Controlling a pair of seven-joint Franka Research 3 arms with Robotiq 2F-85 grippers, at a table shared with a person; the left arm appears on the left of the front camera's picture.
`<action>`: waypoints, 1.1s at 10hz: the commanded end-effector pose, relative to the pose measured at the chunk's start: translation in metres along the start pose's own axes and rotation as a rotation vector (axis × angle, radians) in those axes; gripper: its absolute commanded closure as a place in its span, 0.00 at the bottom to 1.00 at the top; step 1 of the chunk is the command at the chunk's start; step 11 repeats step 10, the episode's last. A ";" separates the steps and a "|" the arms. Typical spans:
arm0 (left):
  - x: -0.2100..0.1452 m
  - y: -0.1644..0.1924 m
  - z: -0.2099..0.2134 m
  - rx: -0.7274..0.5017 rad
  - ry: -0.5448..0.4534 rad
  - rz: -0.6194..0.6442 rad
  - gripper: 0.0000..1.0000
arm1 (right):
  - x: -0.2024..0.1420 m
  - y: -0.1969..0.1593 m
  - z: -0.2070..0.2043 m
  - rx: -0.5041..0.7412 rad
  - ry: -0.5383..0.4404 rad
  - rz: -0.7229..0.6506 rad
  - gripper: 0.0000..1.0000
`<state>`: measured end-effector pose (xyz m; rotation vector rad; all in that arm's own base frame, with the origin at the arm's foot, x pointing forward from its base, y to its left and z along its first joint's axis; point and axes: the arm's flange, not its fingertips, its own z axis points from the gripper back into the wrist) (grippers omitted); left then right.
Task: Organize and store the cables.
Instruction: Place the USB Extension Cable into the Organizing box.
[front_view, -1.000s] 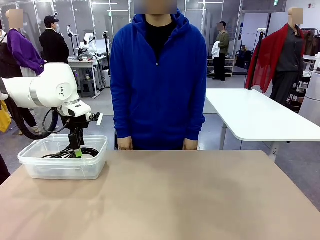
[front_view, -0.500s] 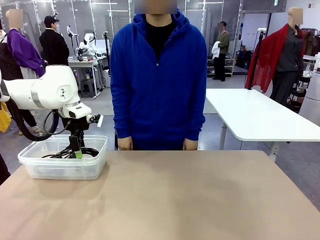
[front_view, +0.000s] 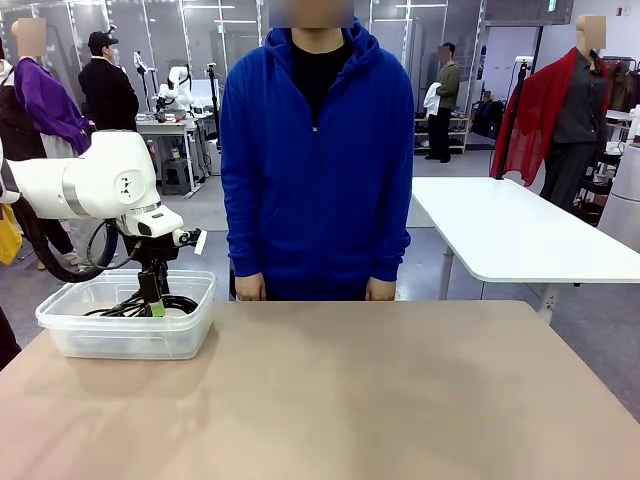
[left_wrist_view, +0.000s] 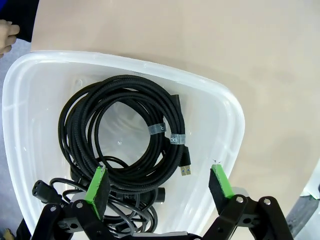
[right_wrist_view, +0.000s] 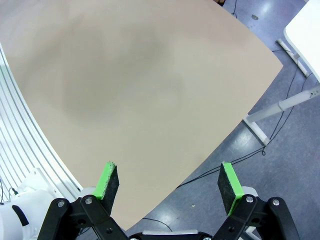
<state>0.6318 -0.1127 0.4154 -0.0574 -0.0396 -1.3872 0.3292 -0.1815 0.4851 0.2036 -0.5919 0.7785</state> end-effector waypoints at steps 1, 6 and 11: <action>-0.001 0.001 0.001 0.003 0.002 0.002 0.00 | 0.002 0.000 -0.001 -0.008 -0.008 -0.008 0.00; -0.001 0.001 0.001 0.003 0.002 0.002 0.00 | 0.002 0.000 -0.001 -0.008 -0.008 -0.008 0.00; -0.001 0.001 0.001 0.003 0.002 0.002 0.00 | 0.002 0.000 -0.001 -0.008 -0.008 -0.008 0.00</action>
